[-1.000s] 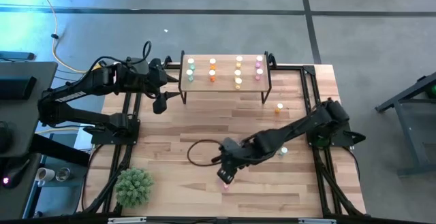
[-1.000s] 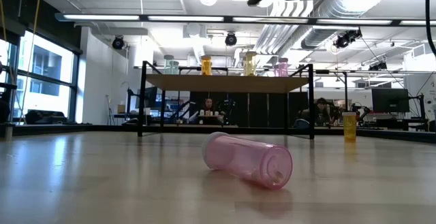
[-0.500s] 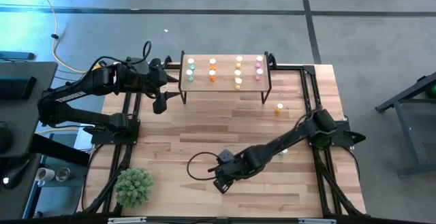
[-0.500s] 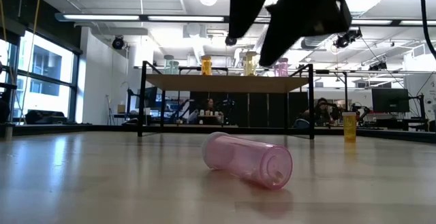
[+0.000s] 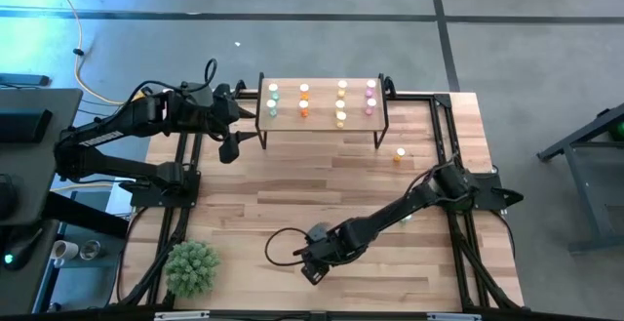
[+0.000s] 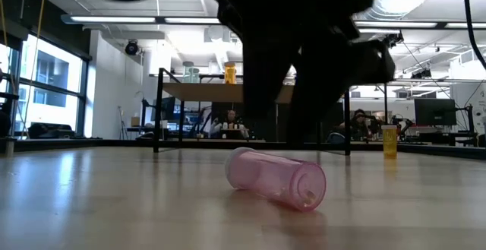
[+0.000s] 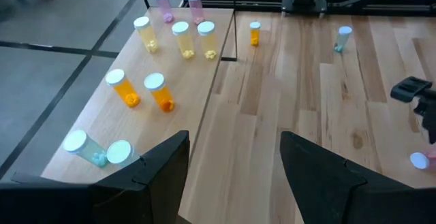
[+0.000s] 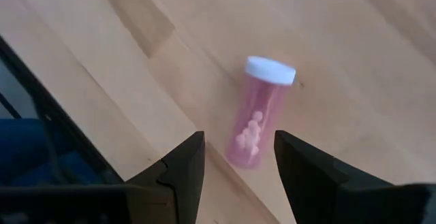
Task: Pick and place medicine bottles onto shelf by color
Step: Put the violet pill bottle on the shelf aligned with the other violet pill bottles
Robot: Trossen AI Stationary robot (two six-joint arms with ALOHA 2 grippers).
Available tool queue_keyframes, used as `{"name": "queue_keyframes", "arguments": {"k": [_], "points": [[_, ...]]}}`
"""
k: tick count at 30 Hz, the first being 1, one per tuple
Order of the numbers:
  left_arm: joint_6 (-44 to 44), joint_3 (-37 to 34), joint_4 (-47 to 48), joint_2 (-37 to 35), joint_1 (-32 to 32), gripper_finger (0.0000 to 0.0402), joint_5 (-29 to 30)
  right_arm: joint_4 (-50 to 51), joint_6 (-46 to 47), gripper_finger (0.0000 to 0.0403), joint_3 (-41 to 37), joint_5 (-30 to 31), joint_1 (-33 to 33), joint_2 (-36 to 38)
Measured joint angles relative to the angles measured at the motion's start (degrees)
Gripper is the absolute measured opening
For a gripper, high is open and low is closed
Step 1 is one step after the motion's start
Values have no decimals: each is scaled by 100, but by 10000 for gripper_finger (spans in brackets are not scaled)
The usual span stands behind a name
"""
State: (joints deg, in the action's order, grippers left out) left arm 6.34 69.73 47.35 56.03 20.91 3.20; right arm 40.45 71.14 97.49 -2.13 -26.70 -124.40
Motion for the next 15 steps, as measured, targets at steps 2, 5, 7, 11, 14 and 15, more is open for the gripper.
{"name": "queue_keyframes", "arguments": {"k": [2, 5, 7, 11, 14, 15], "points": [[-21, 0, 0, 0, 0, 218, 0, 0, 87, 167, 0, -89, 0, -65], [-20, 0, 0, 0, 0, 218, 0, 3, 98, 167, 0, -223, -7, -133], [-31, 0, -1, 0, 0, 218, 0, 1, 97, 167, 0, -245, -9, -177], [-31, 0, 0, 0, 0, 218, 0, -2, 99, 167, -1, -250, -9, -295], [-26, 0, 0, 0, 0, 218, 0, 4, 95, 167, -2, -388, -7, -376], [-29, 0, 0, 0, 0, 218, 0, 13, 95, 164, -2, -463, -3, -388]]}}
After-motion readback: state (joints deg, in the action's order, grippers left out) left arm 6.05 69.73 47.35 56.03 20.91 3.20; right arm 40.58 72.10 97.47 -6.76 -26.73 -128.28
